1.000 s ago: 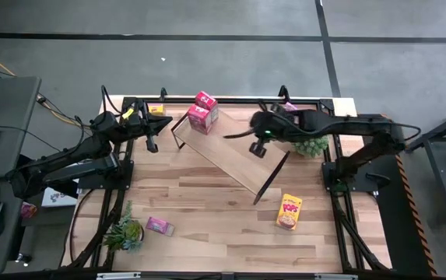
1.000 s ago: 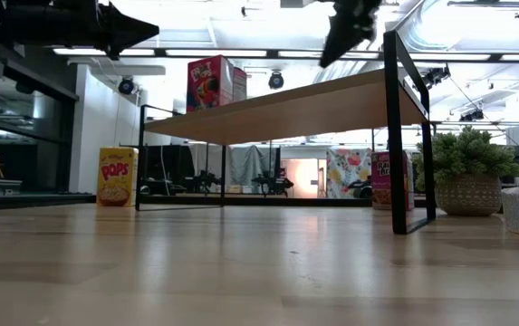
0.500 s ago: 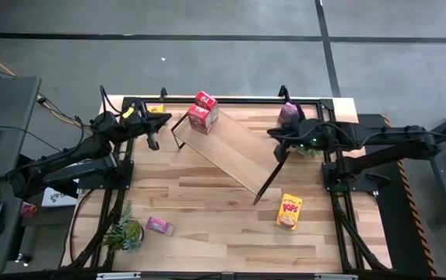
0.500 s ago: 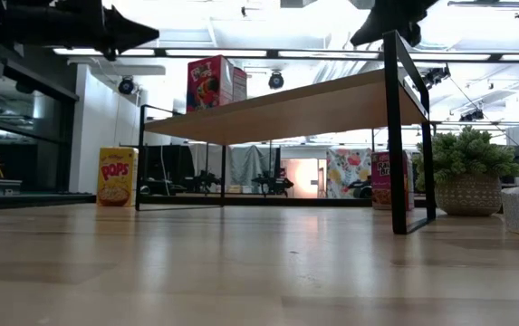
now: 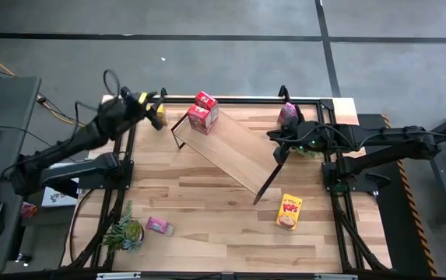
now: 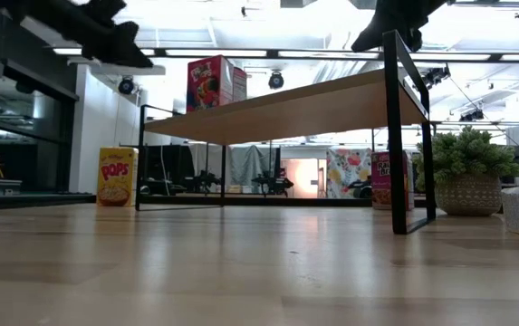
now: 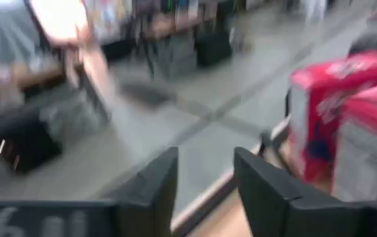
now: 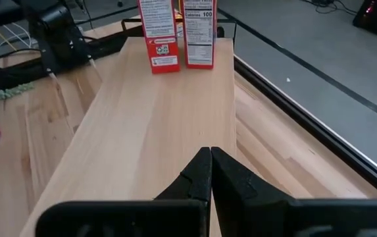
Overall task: Stack cereal on shelf
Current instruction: Put the top yellow cereal box on the shelf
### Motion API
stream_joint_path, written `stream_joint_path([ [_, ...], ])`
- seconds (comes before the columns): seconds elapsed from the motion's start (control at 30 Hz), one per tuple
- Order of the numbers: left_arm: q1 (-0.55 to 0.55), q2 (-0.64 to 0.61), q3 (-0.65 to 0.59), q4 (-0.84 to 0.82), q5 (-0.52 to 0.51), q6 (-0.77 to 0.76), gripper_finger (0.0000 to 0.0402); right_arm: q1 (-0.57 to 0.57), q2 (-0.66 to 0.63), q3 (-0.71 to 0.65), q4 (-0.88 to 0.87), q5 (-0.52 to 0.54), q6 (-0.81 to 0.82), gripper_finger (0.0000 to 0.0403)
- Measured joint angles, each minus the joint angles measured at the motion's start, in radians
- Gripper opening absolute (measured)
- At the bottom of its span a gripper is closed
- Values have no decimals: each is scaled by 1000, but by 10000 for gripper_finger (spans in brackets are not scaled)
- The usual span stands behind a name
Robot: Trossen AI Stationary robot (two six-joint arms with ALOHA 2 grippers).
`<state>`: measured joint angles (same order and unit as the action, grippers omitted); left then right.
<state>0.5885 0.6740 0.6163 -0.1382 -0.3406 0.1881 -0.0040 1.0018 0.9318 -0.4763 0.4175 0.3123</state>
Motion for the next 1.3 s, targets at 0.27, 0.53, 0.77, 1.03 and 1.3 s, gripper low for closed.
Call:
stream_joint_path([
  [0.27, 77, 368, 361, -465, -85, -112, 236, 0, 13, 1, -9, -9, 1, 0],
  [0.53, 192, 705, 701, -911, -76, -79, 262, 0, 35, 1, -15, -25, -29, 0],
  [0.77, 253, 899, 810, -1151, 70, 142, 262, 0, 65, 1, -21, -55, -33, 0],
  [1.03, 256, 1012, 810, -1232, 32, 372, 262, 0, 93, 1, -34, -59, -33, 0],
  [1.3, 268, 1001, 810, -1199, 11, 498, 262, 0, 108, 1, -53, -58, -33, 0],
])
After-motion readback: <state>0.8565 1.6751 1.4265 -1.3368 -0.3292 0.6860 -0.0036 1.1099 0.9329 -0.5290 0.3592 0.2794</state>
